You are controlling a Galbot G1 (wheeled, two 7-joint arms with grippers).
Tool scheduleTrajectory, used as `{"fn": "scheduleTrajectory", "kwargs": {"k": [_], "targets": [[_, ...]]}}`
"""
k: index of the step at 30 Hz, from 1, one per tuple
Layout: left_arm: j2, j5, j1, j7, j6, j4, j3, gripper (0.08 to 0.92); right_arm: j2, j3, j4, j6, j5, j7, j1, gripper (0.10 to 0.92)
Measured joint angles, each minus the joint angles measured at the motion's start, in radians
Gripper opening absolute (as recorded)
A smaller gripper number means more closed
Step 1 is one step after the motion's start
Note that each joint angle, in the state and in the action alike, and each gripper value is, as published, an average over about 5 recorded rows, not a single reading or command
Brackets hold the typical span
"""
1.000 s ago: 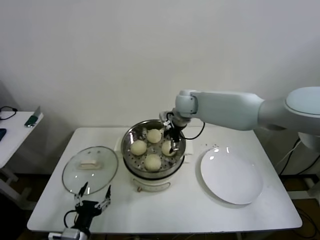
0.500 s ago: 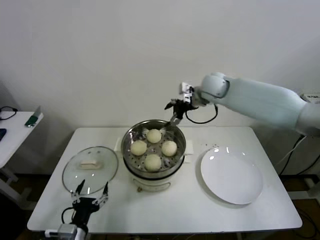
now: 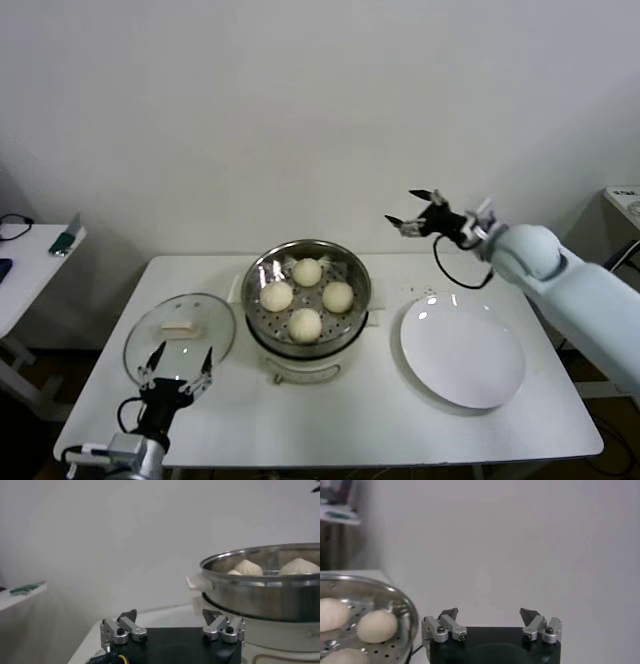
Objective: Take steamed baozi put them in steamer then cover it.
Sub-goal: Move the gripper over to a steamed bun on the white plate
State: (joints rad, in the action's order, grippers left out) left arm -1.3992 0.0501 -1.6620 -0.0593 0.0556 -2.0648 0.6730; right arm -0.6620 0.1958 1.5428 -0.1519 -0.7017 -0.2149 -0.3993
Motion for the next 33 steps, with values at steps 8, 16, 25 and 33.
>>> {"fn": "scheduleTrajectory", "kwargs": {"k": [8,16,25,33], "targets": [[0.020,-0.007,0.011,0.024,-0.047,0.017,0.002,0.823,-0.116,-0.435,0.053,0.180,0.115,0.041,-0.502,0.823],[0.049,-0.145,0.026,0.099,-0.102,0.058,0.016,0.823,-0.280,-0.629,0.089,0.341,0.213,0.057,-0.865,0.823],[0.120,-0.585,0.081,0.288,-0.175,0.214,0.018,0.823,-0.440,-0.711,0.077,0.488,0.286,0.079,-1.060,0.823],[0.170,-0.972,0.191,0.409,-0.200,0.449,-0.014,0.823,-0.525,-0.752,0.089,0.549,0.313,0.089,-1.143,0.823]]}}
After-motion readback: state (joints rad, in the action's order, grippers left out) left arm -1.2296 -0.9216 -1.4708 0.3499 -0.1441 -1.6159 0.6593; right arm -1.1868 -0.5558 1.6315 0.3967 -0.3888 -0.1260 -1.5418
